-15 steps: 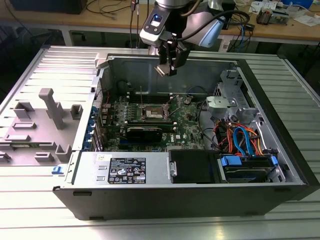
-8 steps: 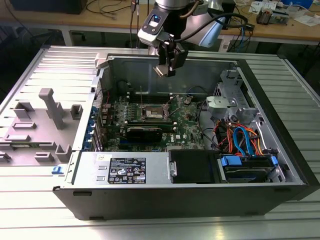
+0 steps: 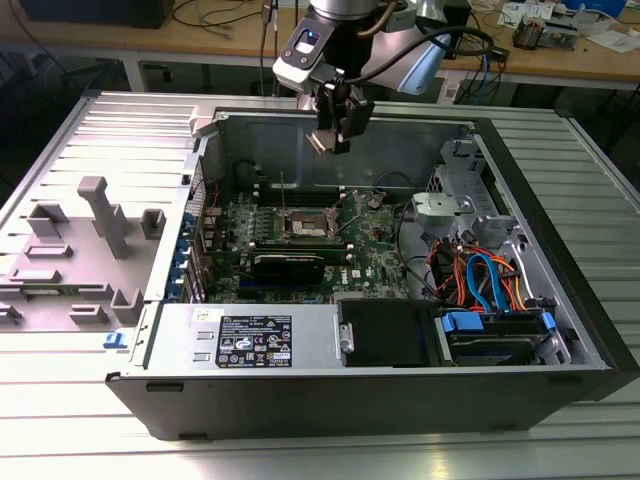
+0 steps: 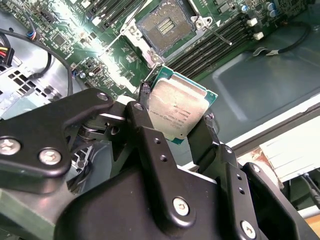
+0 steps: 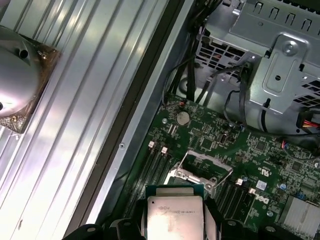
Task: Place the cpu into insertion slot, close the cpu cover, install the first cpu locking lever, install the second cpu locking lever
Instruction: 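Place the cpu into insertion slot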
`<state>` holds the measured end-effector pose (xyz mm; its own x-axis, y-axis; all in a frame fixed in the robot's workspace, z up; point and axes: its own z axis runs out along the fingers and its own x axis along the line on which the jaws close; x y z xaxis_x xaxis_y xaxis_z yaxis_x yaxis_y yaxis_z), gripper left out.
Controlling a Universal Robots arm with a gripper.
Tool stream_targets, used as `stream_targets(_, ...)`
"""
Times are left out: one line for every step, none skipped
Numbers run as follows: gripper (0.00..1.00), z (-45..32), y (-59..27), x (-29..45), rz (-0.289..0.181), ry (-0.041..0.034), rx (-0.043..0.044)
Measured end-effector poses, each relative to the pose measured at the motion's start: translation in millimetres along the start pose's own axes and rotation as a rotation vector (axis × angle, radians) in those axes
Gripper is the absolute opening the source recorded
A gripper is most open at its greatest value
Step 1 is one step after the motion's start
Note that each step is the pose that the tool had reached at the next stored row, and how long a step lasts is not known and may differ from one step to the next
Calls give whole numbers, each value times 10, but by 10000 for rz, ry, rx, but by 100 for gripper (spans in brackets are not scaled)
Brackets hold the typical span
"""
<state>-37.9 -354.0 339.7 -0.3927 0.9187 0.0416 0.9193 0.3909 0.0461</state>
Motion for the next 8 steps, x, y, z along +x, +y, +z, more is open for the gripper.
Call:
stream_targets(55,2,-2,1,76,-1,5)
stream_targets(55,5,-3,1,131,-1,8)
stream_targets(55,10,-4,1,210,-1,12)
stream_targets(55,13,-5,1,261,1,22)
stream_targets(55,15,-6,1,321,8,44)
stream_targets(55,19,-6,1,448,20,82)
stream_targets(55,32,-6,1,828,30,133)
stream_targets(55,38,-6,0,1004,40,170)
